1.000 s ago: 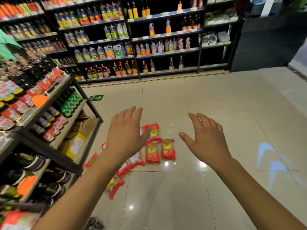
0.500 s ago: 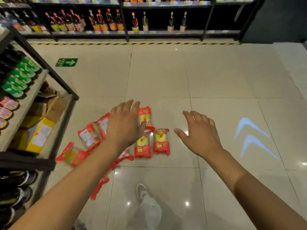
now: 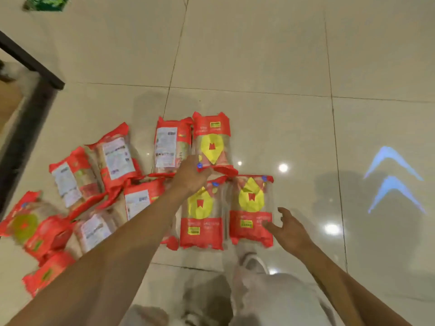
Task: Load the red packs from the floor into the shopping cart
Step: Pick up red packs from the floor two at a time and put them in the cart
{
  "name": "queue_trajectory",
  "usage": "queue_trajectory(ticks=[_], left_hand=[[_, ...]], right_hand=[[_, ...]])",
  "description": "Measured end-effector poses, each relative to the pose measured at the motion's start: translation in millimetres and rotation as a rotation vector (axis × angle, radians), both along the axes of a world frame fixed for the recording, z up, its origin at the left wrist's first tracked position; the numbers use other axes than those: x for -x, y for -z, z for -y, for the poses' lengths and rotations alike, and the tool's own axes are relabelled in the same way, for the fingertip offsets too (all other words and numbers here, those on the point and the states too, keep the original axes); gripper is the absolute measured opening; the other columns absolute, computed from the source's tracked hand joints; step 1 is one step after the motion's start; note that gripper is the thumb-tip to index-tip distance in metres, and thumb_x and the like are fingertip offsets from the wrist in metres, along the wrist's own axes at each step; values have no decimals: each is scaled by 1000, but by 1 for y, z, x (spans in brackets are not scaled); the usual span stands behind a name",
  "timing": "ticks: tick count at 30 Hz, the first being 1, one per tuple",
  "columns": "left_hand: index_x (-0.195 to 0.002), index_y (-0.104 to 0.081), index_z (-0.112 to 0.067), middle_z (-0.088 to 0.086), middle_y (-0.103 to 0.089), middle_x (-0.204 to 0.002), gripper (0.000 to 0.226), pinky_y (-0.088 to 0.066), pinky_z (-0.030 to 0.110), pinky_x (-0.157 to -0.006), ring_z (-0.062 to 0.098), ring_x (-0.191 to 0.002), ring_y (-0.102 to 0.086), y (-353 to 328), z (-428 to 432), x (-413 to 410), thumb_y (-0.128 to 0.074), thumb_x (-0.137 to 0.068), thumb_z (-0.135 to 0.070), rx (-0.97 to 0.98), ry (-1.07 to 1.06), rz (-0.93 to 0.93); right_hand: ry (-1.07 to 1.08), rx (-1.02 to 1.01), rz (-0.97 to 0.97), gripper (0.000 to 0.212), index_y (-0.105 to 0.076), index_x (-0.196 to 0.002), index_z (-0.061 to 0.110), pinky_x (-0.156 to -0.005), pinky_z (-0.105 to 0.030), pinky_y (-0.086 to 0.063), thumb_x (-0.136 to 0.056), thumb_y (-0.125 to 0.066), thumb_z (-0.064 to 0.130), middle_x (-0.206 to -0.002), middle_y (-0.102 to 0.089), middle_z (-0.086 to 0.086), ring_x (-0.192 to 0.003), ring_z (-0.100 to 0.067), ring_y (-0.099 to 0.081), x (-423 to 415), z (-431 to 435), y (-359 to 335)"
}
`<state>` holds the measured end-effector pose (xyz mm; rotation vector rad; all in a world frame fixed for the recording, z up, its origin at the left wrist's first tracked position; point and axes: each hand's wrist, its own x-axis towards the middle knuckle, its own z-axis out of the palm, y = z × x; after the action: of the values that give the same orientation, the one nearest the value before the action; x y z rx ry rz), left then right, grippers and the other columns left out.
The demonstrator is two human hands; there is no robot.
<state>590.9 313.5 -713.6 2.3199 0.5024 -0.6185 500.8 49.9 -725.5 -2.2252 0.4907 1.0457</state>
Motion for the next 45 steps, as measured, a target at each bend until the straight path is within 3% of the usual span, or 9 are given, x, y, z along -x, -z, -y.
queue_trajectory(ticks=[5,8,13,16,19,25,34,40,45], left_hand=[[-124,-59,-6,10,-63,-121,51,-49,37,-93,29,-112,-61,159,-14,-52,-70,-88,-40,62,-127,35],[-135,-51,-3,12,-61,-129,61,-40,28,-89,29,-119,-59,202,-12,-76,-72,-89,-38,115,-269,11],[-141,-48,0,18,-60,-139,92,-48,39,-106,34,-123,-60,233,-7,-88,-83,-73,-50,145,-389,-24],[-126,-60,-3,12,-67,-123,82,-55,40,-94,32,-105,-65,207,2,-91,-78,-69,-59,147,-404,8],[-118,-66,3,20,-68,-115,49,-53,39,-86,36,-109,-66,127,9,-92,-70,-87,-34,179,-509,152],[-93,-69,7,31,-71,-99,22,-48,40,-74,42,-97,-68,-79,0,-40,-51,-94,-6,172,-448,196],[-78,-56,-6,-7,-58,-65,23,-41,8,-60,-9,-57,-56,-488,-39,123,-51,-99,4,362,-440,440],[-87,-64,-4,-13,-74,-98,7,-45,8,-81,-5,-95,-63,-658,-91,249,-63,-90,-10,388,-565,634],[-84,-58,1,-1,-72,-124,18,-53,32,-84,19,-107,-70,-741,-110,352,-66,-86,-15,340,-851,858]], right_hand=[[222,-140,-37,105,-32,-148,7,-92,-36,-52,-68,-76,59,-133,-61,-15,-110,-27,-64,-5,9,154],[310,-190,7,80,-50,-117,19,-84,-41,-57,-55,-84,55,-111,-69,-5,-91,-17,-69,-4,11,213],[407,-132,13,69,-55,-106,17,-80,-38,-55,-55,-92,44,-95,-68,-1,-86,-22,-67,-8,6,219],[462,-112,91,79,-57,-105,15,-80,-39,-54,-40,-82,51,-93,-69,-5,-84,-25,-67,-19,28,178],[569,-158,282,52,-57,-94,18,-61,-34,-59,-57,-90,32,-88,-71,-9,-74,-23,-69,-34,53,84],[603,-339,457,58,-58,-111,10,-43,-29,-54,-65,-91,21,-96,-71,-14,-69,-30,-73,-66,58,-177],[384,-504,453,66,-55,-118,16,-49,-23,-54,-63,-93,21,-99,-72,-4,-72,-17,-74,3,1,-525],[239,-675,510,47,-58,-109,26,-64,-41,-60,-73,-85,14,-98,-73,-6,-79,-27,-74,31,-45,-661],[-10,-848,477,59,-61,-108,27,-73,-50,-61,-56,-90,27,-94,-76,-6,-79,-27,-75,44,-101,-725]])
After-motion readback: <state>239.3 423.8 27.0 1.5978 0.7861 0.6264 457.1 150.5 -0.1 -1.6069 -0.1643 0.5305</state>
